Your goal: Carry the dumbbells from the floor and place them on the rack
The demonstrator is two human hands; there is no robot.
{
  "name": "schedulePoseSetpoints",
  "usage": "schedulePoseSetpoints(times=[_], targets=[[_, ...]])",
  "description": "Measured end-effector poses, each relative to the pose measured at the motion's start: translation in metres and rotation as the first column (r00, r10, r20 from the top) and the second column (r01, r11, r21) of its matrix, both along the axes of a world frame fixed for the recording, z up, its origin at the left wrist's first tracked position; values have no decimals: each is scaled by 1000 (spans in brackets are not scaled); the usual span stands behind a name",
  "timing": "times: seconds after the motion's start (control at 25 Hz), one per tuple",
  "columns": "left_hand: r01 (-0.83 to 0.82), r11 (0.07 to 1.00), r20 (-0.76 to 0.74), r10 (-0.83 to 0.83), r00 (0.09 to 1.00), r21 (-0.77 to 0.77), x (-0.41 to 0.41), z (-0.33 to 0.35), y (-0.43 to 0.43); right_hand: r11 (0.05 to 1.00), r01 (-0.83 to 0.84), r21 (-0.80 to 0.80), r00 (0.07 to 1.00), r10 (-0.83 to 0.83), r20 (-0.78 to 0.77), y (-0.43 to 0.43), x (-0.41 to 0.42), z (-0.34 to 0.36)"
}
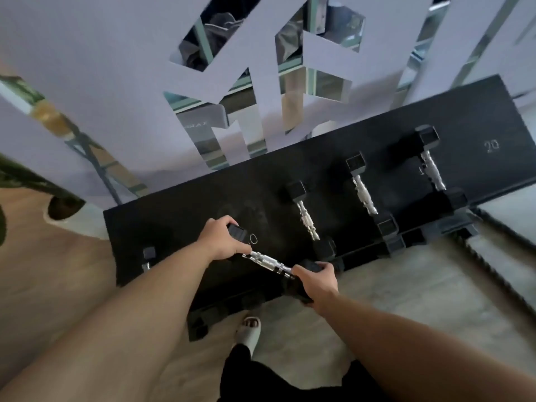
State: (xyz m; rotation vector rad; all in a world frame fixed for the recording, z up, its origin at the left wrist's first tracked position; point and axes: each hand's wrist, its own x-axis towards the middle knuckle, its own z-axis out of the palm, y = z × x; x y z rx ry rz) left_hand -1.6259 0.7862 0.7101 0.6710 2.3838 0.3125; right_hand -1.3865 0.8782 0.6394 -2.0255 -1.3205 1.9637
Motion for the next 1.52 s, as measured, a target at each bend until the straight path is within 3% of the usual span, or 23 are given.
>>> schedulePoseSetpoints(times=[0.28,0.56,0.72,0.88,1.04,1.2,1.36,1.52], targets=[[353,935,39,-353,935,-6,-120,-41,31,933,357,46,927,-360,106,-57,-102,-33],[587,809,30,-588,808,38,-145,-75,74,820,563,101,812,-572,116,-86,-141,-57],[693,718,-25,-693,720,69,-145,-87,87,831,546,109,821,-556,128,-86,-150,-67],[716,694,-32,-716,697,72,-145,-98,88,858,502,108,823,-513,244,-83,-164,-71],[826,563,-85,-825,559,-32,-144,-106,77,881,471,38,845,-463,268,-90,-155,-76],[782,609,-164,-792,589,-133,-135,-111,70,924,381,25,883,-372,286,-96,-161,-77],[805,572,-150,-820,553,-159,-133,-112,84,888,460,-17,839,-428,337,-84,-162,-80],[821,558,-144,-828,542,-120,-139,-117,84,882,471,23,840,-457,293,-97,-160,-81]])
